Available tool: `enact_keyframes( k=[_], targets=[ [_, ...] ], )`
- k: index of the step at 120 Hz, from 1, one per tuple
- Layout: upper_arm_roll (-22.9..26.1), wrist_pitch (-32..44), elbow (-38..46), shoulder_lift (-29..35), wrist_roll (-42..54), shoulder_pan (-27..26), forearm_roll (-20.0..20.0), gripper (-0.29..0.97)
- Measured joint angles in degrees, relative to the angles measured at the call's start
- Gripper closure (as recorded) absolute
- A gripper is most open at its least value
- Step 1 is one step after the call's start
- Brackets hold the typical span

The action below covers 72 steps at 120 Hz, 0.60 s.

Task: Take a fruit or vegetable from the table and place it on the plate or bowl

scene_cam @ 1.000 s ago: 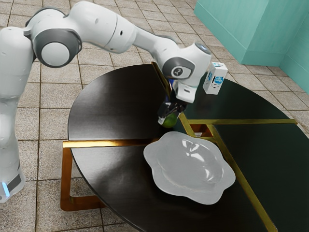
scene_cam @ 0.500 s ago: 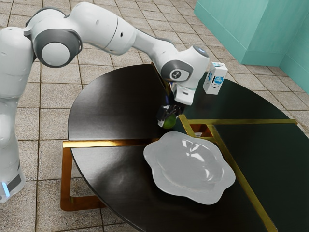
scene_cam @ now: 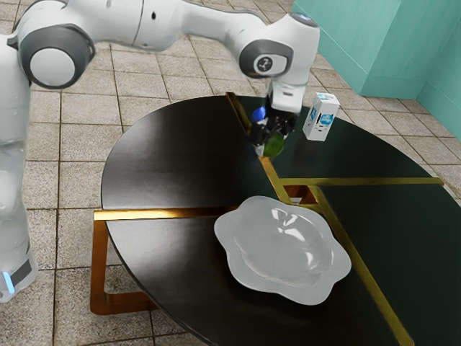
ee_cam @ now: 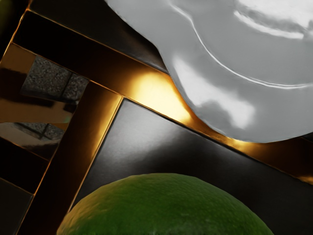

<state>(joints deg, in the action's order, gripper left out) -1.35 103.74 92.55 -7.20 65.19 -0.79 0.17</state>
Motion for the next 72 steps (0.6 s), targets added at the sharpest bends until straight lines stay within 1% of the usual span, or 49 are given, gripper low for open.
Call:
enact_keyframes(
  k=[35, 46, 62, 67, 72],
  targets=[
    [10.8, -1.4, -0.2, 0.0, -1.2, -0.9, -0.7, 0.31],
    [12.6, -1.1, -0.3, -0.8, -1.6, -1.4, -0.7, 0.31],
    [15.1, -0.8, -3.3, -4.2, -2.1, -1.6, -0.5, 0.31],
    [15.5, -0.6, -3.6, -4.7, -2.2, -1.6, -0.2, 0.22],
    [15.7, -0.5, -3.7, -5.1, -2.3, -1.6, -0.1, 0.16]
  ],
)
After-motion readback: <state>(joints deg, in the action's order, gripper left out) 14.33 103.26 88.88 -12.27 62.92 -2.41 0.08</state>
